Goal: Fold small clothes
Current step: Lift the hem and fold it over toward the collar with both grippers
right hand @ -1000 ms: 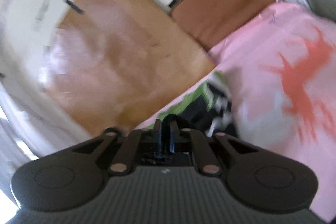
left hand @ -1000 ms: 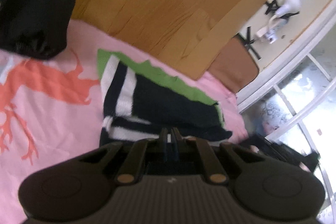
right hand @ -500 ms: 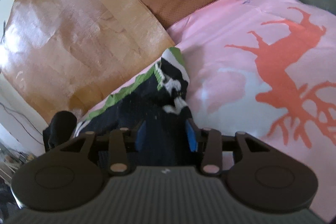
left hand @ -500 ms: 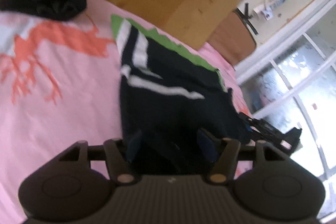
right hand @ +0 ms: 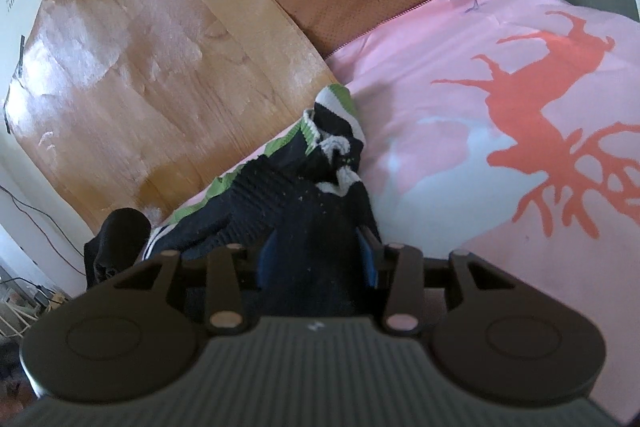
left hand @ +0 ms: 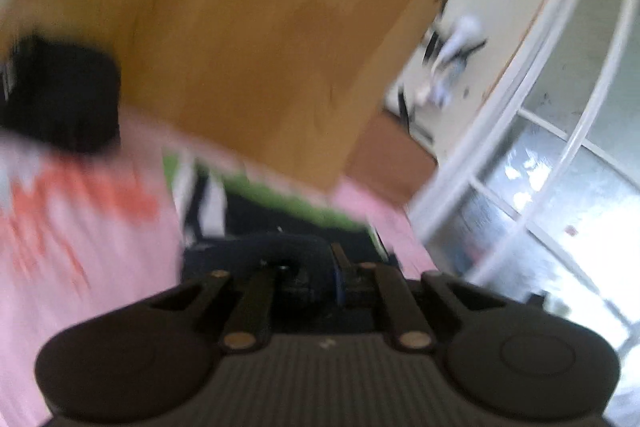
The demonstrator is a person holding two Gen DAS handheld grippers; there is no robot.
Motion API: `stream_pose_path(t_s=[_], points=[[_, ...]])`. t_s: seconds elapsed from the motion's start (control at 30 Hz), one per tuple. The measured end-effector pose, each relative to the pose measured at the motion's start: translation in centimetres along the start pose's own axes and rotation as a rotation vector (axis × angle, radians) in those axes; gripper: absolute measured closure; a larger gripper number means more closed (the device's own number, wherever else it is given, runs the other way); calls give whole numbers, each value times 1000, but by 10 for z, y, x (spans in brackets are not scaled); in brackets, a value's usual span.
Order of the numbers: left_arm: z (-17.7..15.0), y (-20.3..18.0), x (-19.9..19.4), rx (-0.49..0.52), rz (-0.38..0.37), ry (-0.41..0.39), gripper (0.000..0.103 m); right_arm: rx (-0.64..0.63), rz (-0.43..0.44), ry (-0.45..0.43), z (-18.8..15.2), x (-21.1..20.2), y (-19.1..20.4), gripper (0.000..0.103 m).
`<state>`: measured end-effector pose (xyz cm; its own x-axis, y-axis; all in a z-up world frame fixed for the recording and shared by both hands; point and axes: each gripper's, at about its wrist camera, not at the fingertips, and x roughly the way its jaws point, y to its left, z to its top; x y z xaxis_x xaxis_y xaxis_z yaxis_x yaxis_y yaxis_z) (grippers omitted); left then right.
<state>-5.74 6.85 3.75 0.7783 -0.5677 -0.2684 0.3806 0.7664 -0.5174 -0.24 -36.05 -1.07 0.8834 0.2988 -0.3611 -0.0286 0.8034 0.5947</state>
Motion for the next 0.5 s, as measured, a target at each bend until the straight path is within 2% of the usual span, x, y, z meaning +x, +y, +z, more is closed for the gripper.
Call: stream_pose_path(t_s=[0.07,0.1,0.13,0.17,0.23,0.3,0.33,0.37,0.43,0.5], points=[[-9,4,7,35,43,5,91,6,6,0,0,0,-1,58],[-15,9,17,43,90,50,89,8,7,0,0,-1,-1,58],[-20,15,31,34,150,130,83,7,7,1,0,0,-1,58],[-27,27,47,4,212,248,83,6,7,1,0,0,-1,58],[-27,33,49,-42,197,258,73,4,7,2,0,-1,-1,58],[-20,35,45,-79,154,255,54,-4,0,2,1,-2,0,58],[-16,36,44,-86,139,243,39,-12,-4,-7,1,-4,1,58],[-14,36,44,-85,139,229,34,-26,-1,-28,2,-6,3,56],[-7,39,50,-88,152,228,34,-48,18,-62,8,-9,6,56],[-5,42,60,-107,148,243,38,-61,24,-56,18,-2,13,56]])
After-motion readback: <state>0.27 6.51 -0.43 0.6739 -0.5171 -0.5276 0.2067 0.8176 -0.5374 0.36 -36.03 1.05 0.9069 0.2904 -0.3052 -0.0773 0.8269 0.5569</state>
